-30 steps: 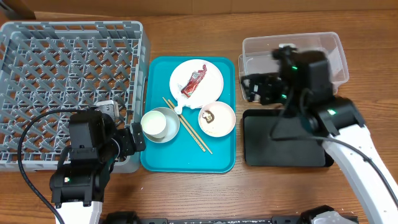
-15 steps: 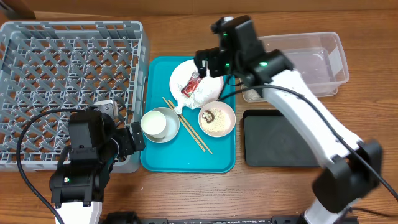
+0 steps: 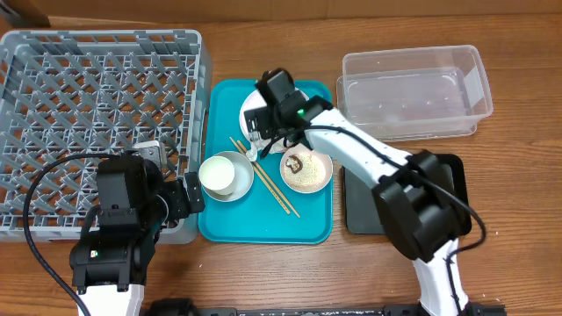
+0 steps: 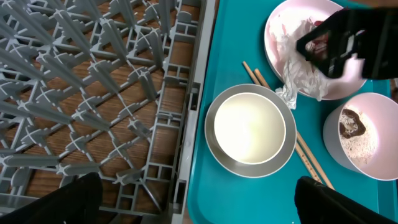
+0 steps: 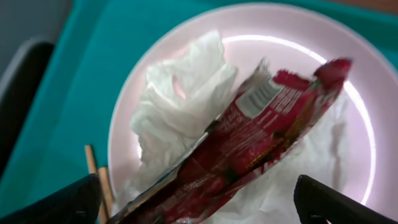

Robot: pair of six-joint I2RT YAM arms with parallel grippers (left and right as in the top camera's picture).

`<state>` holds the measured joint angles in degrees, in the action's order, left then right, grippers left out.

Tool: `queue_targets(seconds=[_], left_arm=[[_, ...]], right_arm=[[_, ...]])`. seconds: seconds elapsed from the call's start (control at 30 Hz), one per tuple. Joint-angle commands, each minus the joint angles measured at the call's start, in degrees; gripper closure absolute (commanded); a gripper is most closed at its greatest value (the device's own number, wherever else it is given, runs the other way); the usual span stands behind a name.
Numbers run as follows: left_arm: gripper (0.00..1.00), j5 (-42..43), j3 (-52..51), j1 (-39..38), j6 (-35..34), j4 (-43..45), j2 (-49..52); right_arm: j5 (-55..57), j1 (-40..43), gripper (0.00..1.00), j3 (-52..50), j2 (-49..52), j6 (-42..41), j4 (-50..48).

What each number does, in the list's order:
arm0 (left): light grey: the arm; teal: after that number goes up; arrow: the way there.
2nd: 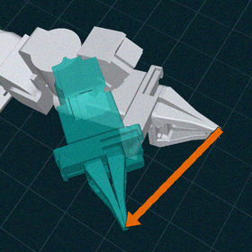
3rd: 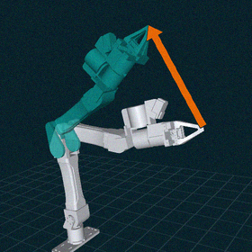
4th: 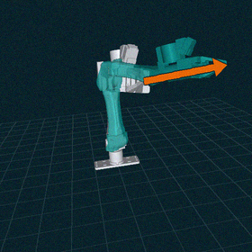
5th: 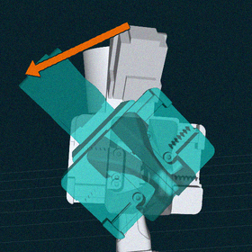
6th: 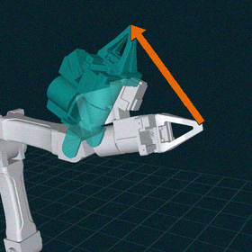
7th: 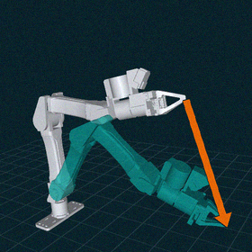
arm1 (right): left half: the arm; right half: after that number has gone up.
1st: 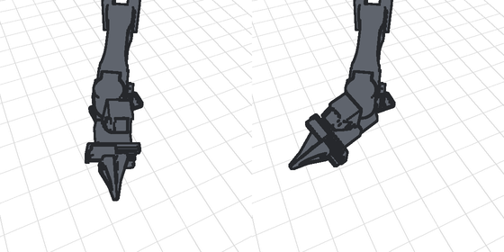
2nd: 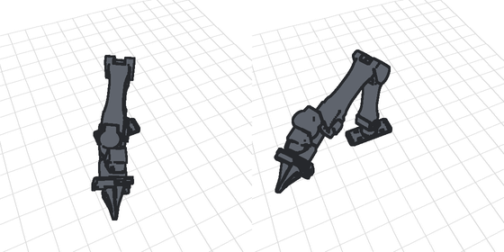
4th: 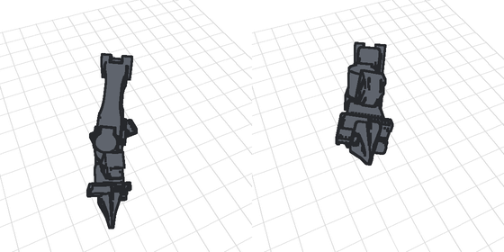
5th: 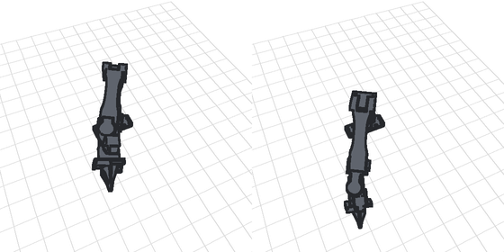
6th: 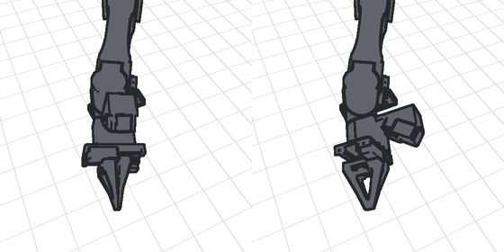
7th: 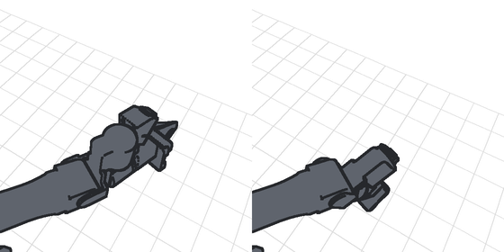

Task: Sort waste into correct bins and load items into the dishwasher
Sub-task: 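Carry the tissue with the right gripper and drop it in the clear bin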

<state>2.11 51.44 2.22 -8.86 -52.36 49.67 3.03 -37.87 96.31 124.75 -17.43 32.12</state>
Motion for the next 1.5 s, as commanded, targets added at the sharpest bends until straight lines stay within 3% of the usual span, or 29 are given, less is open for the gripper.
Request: queue_targets(seconds=[0.0, 0.1, 0.17, 0.37, 0.57, 0.97, 1.2, 1.47], left_arm=[[0.0, -0.59, 1.6, -0.33, 0.02, -0.02, -0.17], [0.0, -0.59, 1.6, -0.33, 0.02, -0.13, -0.17], [0.0, -0.59, 1.6, -0.33, 0.02, -0.13, -0.17], [0.0, -0.59, 1.6, -0.33, 0.0, -0.15, -0.17], [0.0, -0.59, 1.6, -0.33, 0.02, -0.15, -0.17], [0.0, -0.72, 1.6, -0.33, 0.07, -0.2, -0.17], [0.0, -1.09, 1.6, -0.33, 0.07, -0.09, -0.17], [0.0, -1.05, 1.6, -0.33, 0.04, -0.09, -0.17]], right_arm=[[1.18, -1.05, 0.0, 1.49, 2.03, -0.87, -0.07], [1.18, -1.31, 0.02, 1.49, 3.5, -0.92, 1.22], [1.2, -1.31, 0.07, 1.46, 4.04, -0.87, 1.66], [1.44, -1.27, 0.59, 1.88, 4.0, -0.85, 1.09], [3.13, -1.09, 0.89, 2.8, 1.75, -0.83, 1.68], [5.95, -0.94, 0.93, 8.87, -12.85, -0.61, 19.39], [5.99, -0.2, 0.94, 8.87, -18.64, -0.61, 22.71], [5.95, 11.93, 0.94, 8.87, -20.65, -2.51, 22.86]])
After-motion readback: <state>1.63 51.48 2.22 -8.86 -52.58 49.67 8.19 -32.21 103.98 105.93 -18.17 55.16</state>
